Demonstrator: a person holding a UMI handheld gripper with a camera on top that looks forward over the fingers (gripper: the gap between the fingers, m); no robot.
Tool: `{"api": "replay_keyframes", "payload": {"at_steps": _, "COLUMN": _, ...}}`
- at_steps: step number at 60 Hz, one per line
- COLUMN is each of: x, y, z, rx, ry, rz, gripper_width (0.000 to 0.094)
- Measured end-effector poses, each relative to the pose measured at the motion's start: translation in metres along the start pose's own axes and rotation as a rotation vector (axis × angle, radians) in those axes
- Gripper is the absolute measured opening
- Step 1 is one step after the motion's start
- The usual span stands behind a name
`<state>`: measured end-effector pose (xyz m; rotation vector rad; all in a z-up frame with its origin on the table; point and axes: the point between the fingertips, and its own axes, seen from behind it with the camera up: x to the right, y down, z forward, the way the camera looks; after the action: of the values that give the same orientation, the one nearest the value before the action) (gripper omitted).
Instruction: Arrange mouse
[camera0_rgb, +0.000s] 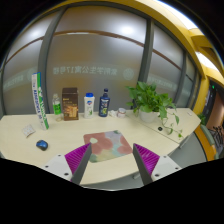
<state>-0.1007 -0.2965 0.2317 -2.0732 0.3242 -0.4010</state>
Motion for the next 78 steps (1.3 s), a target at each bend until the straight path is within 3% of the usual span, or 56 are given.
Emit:
{"api": "replay_keyframes", "payload": {"at_steps": 14, "x": -0.035, "y": 0.062, "z": 0.021, "rx": -0.092, "ry": -0.02, "rz": -0.075, "gripper_width": 0.0854}}
{"api": "replay_keyframes", "payload": {"at_steps": 24, "x": -0.115, "y": 0.116, "z": 0.028, "rx": -0.179, "ry": -0.132, "rz": -0.147, "gripper_width": 0.0854}}
{"api": "replay_keyframes", "payload": {"at_steps": 34, "x": -0.225, "y": 0.139, "z": 0.041, "rx": -0.195, "ry": -0.258, "rz": -0.18, "gripper_width": 0.0852}}
{"api": "replay_keyframes", "payload": {"at_steps": 53, "x": -0.366, "y": 0.134, "z": 0.112, "rx": -0.2, "ry": -0.362, "rz": -0.223, "gripper_width": 0.085}}
{"api": "replay_keyframes", "payload": {"at_steps": 78, "x": -0.399, "y": 0.1, "z": 0.192, "rx": -0.2, "ry": -0.394, "rz": -0.264, "gripper_width": 0.0853}}
